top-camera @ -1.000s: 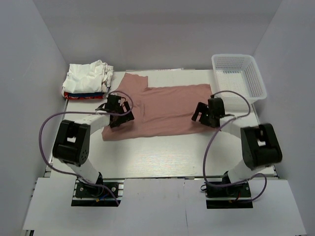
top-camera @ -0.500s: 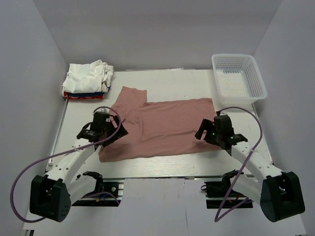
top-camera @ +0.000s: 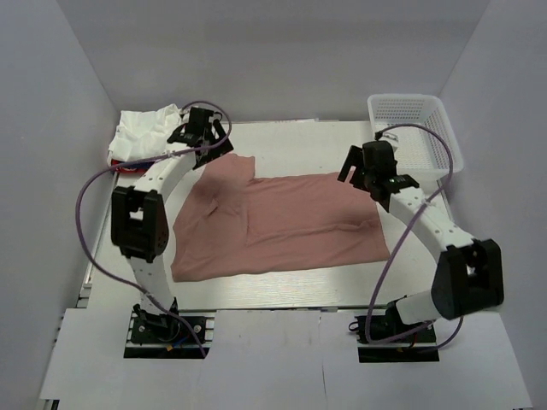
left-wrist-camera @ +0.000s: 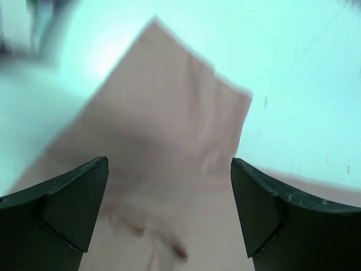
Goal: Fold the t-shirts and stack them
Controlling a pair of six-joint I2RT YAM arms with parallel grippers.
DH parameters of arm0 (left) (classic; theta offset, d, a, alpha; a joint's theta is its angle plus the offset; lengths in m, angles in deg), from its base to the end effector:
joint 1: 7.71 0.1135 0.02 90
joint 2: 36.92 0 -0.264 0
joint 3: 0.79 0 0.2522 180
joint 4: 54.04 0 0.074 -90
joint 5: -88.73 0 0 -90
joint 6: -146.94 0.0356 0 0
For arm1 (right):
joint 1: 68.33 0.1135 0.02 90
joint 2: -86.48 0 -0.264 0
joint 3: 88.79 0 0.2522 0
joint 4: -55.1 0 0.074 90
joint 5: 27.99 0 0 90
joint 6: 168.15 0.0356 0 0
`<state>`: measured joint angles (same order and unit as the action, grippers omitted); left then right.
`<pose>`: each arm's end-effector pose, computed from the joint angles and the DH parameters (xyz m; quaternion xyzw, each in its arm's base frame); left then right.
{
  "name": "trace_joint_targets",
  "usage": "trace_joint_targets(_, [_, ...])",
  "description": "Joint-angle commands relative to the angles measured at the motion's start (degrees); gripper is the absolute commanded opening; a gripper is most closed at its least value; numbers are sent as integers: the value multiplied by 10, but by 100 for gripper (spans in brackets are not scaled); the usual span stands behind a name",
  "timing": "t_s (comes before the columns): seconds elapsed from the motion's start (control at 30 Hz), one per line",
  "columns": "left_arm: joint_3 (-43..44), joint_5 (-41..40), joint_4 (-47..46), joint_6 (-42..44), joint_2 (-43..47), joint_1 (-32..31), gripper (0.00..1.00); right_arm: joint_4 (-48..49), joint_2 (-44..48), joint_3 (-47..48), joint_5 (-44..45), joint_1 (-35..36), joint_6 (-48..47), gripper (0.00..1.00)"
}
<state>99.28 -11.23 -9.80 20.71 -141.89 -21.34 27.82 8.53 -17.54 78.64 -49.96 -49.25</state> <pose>0.4007 -0.0908 0.2645 -0.2126 0.9095 -0.0728 0.3496 0.2927 0.0865 0.2818 0.1478 0.8637 0.0693 0.4769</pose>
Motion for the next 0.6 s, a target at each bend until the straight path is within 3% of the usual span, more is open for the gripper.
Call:
trace_joint_targets(0.0, [140,-75,55,57,-68,9,99,-18,-66,68,32,-4,-34,90])
trace_joint_targets(0.13, [347,-109,105,98,-206,9,99,-44,-139,141,53,-4,-42,90])
trace_joint_targets(0.23, [427,-109,117,119,-287,14,99,-48,-188,183,60,-2,-50,90])
trace_joint_targets(0.57, [366,-73,20,118,-336,31,98,-88,-322,291,80,-7,-54,90])
